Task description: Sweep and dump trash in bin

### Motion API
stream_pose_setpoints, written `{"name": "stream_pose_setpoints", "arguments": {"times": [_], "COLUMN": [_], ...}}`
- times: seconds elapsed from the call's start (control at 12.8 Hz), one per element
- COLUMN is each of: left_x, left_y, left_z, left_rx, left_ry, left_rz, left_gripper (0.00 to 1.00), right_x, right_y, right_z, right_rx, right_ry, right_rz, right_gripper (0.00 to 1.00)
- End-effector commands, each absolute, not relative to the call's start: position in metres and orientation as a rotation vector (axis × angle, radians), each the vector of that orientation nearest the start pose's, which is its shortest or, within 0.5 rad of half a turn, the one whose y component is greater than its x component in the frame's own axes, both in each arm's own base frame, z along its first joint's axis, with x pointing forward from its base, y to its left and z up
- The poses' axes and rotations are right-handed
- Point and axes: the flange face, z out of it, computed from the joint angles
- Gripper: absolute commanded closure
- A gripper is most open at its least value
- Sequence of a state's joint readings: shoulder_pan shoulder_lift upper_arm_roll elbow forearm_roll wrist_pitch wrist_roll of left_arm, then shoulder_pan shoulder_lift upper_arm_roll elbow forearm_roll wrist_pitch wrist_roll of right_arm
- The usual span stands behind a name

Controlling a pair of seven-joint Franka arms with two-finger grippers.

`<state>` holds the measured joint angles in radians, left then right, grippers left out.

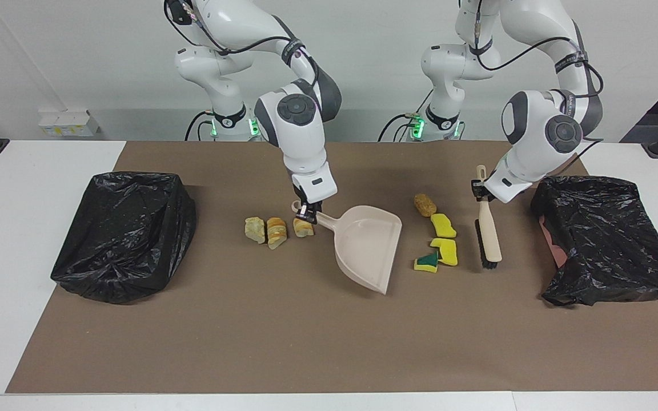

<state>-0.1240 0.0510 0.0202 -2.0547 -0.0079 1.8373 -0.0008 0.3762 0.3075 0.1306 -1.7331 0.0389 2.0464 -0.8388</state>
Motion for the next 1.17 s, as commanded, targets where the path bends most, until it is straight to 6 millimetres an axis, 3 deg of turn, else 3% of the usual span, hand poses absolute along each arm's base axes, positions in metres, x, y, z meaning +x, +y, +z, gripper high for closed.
{"name": "stream_pose_setpoints", "arguments": {"times": [0.0, 0.08, 0.23, 0.39, 0.7, 0.94, 1.09], "left_x": [0.492, 0.496, 0.498, 0.497, 0.476, 0.453, 0.439], "left_y": [-0.059, -0.063, -0.087, -0.098, -0.170, -0.227, -0.257], "left_z": [0.379, 0.372, 0.357, 0.350, 0.353, 0.358, 0.362], "left_rx": [-3.113, -3.117, -3.111, -3.134, -3.163, -3.205, -3.221], "left_ry": [0.079, 0.099, 0.185, 0.193, 0.460, 0.569, 0.539], "left_rz": [0.273, 0.249, 0.263, 0.282, 0.311, 0.327, 0.345], "left_gripper": [1.00, 1.00, 1.00, 1.00, 1.00, 1.00, 1.00], "right_x": [0.551, 0.545, 0.543, 0.542, 0.541, 0.541, 0.541], "right_y": [0.311, 0.324, 0.328, 0.329, 0.329, 0.328, 0.328], "right_z": [0.374, 0.365, 0.365, 0.365, 0.363, 0.364, 0.362], "right_rx": [-2.247, -2.221, -2.219, -2.247, -2.275, -2.280, -2.279], "right_ry": [-2.044, -2.078, -2.080, -2.052, -2.019, -2.014, -2.013], "right_rz": [0.034, 0.051, 0.053, 0.050, 0.057, 0.057, 0.062], "right_gripper": [1.00, 1.00, 1.00, 1.00, 1.00, 1.00, 1.00]}}
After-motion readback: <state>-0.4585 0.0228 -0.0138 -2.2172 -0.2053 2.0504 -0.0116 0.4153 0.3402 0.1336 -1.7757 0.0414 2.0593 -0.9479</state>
